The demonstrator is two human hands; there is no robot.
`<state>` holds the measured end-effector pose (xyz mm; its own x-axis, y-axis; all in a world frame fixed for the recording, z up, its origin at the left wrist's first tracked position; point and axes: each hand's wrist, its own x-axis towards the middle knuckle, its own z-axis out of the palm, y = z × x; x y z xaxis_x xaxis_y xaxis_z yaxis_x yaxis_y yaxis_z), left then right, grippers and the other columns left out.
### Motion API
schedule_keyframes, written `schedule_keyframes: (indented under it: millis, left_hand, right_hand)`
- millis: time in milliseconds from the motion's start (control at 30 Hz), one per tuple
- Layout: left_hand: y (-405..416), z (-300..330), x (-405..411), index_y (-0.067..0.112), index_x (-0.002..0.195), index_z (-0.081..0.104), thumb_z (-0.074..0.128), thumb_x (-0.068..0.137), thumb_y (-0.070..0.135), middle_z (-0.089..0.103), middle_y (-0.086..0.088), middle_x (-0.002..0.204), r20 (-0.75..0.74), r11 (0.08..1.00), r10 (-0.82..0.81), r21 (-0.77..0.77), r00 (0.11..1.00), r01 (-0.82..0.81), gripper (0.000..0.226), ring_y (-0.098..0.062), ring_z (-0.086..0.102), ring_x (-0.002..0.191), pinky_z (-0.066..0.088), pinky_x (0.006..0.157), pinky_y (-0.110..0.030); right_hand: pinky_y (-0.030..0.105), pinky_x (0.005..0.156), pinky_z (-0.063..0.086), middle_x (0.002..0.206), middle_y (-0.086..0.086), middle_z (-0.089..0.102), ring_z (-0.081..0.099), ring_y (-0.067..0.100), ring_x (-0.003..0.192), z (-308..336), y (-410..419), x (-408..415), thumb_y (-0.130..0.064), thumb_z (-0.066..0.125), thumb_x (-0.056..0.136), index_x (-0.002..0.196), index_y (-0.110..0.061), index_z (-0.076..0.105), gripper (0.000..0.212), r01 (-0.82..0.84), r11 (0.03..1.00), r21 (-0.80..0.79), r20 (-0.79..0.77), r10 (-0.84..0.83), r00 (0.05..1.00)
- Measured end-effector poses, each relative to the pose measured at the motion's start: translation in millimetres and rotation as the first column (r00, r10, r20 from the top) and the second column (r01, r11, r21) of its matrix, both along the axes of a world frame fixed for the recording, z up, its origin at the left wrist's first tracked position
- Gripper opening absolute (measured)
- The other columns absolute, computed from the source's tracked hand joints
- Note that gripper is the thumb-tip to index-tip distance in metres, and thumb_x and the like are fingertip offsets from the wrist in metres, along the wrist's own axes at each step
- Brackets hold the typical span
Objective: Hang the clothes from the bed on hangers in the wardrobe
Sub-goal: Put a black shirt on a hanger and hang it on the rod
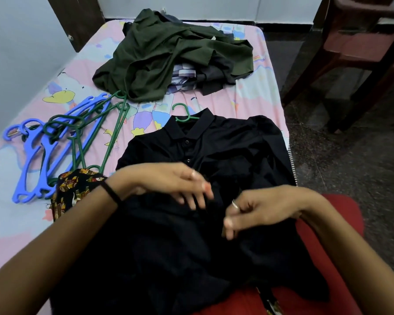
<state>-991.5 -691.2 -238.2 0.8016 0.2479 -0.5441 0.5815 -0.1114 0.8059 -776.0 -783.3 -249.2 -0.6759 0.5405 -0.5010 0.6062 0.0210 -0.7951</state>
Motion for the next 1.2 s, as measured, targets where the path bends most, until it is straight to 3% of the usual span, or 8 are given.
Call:
schedule_keyframes:
  millis: [167, 300, 400, 533, 700, 900, 1033, 1200]
  left_hand:
    - [73, -42, -23, 0.019, 0.099, 0.066, 0.053, 0.097, 0.027, 0.07, 0.001, 0.095, 0.107, 0.709, 0.63, 0.323, 0.769, -0.626, 0.015, -0.014, 0.064, 0.086, 0.044, 0.07, -0.021]
    - [120, -87, -54, 0.009, 0.104, 0.068, 0.061, 0.09, 0.017, 0.068, -0.009, 0.108, 0.168, 0.369, 0.77, 0.669, 0.615, -0.645, 0.018, -0.026, 0.061, 0.104, 0.044, 0.089, -0.029]
    - [133, -114, -74, 0.007, 0.115, 0.063, 0.062, 0.089, 0.021, 0.058, -0.016, 0.12, 0.188, 0.238, 0.826, 0.738, 0.532, -0.631, 0.029, -0.033, 0.053, 0.115, 0.043, 0.097, -0.039]
    - [148, -138, -85, 0.004, 0.123, 0.057, 0.061, 0.091, 0.033, 0.054, -0.018, 0.125, 0.185, 0.171, 0.895, 0.698, 0.406, -0.695, 0.042, -0.036, 0.051, 0.117, 0.042, 0.1, -0.044]
    - [166, -155, -83, 0.005, 0.109, 0.066, 0.061, 0.09, 0.037, 0.064, -0.017, 0.108, 0.208, 0.152, 0.905, 0.656, 0.371, -0.74, 0.038, -0.033, 0.059, 0.103, 0.048, 0.091, -0.041]
    - [168, -157, -76, 0.0, 0.09, 0.071, 0.066, 0.087, 0.011, 0.07, -0.016, 0.084, 0.304, 0.116, 0.875, 0.624, 0.376, -0.773, 0.012, -0.032, 0.064, 0.081, 0.05, 0.077, -0.034]
    - [167, -150, -74, -0.003, 0.087, 0.069, 0.064, 0.088, 0.006, 0.068, -0.017, 0.08, 0.386, 0.025, 0.867, 0.6, 0.316, -0.8, 0.01, -0.032, 0.061, 0.077, 0.044, 0.071, -0.029]
    - [160, -136, -75, -0.002, 0.088, 0.069, 0.064, 0.088, 0.008, 0.068, -0.018, 0.08, 0.423, -0.039, 0.869, 0.574, 0.255, -0.818, 0.012, -0.033, 0.062, 0.078, 0.046, 0.074, -0.032]
  right_hand:
    - [0.02, 0.058, 0.046, 0.085, -0.001, 0.07, 0.061, 0.01, 0.066, -6, 53, 5, -0.043, 0.047, 0.096, 0.089, -0.013, 0.067, 0.037, 0.427, 0.864, 0.266, 0.043, -0.453, 0.891]
    - [0.028, 0.072, 0.05, 0.08, -0.003, 0.067, 0.064, 0.014, 0.075, -15, 98, 16, -0.045, 0.054, 0.093, 0.085, -0.02, 0.065, 0.028, 0.442, 0.759, 0.478, 0.127, -0.558, 0.82]
    - [0.027, 0.069, 0.037, 0.078, -0.004, 0.06, 0.056, 0.016, 0.078, -15, 131, 14, -0.038, 0.055, 0.095, 0.091, -0.017, 0.065, 0.024, 0.372, 0.705, 0.603, 0.178, -0.574, 0.799]
    - [0.028, 0.072, 0.036, 0.082, -0.001, 0.054, 0.056, 0.023, 0.086, -30, 188, 9, -0.029, 0.056, 0.094, 0.095, -0.011, 0.065, 0.02, 0.375, 0.611, 0.697, 0.163, -0.645, 0.747]
    - [0.04, 0.087, 0.045, 0.111, 0.012, 0.054, 0.055, 0.035, 0.103, -57, 257, -8, -0.03, 0.054, 0.094, 0.108, -0.011, 0.064, 0.026, 0.316, 0.514, 0.798, 0.198, -0.718, 0.667]
    - [0.045, 0.096, 0.036, 0.125, 0.013, 0.048, 0.047, 0.036, 0.117, -97, 303, -28, -0.035, 0.058, 0.091, 0.121, -0.011, 0.054, 0.039, 0.089, 0.648, 0.756, 0.488, -0.649, 0.583]
    - [0.044, 0.094, 0.037, 0.125, 0.013, 0.05, 0.046, 0.036, 0.119, -108, 317, -26, -0.023, 0.053, 0.092, 0.121, -0.008, 0.054, 0.033, 0.07, 0.67, 0.739, 0.547, -0.657, 0.519]
    - [0.041, 0.091, 0.039, 0.129, 0.013, 0.054, 0.049, 0.035, 0.119, -102, 316, -17, -0.017, 0.053, 0.092, 0.142, -0.01, 0.033, 0.055, -0.031, 0.684, 0.729, 0.616, -0.636, 0.464]
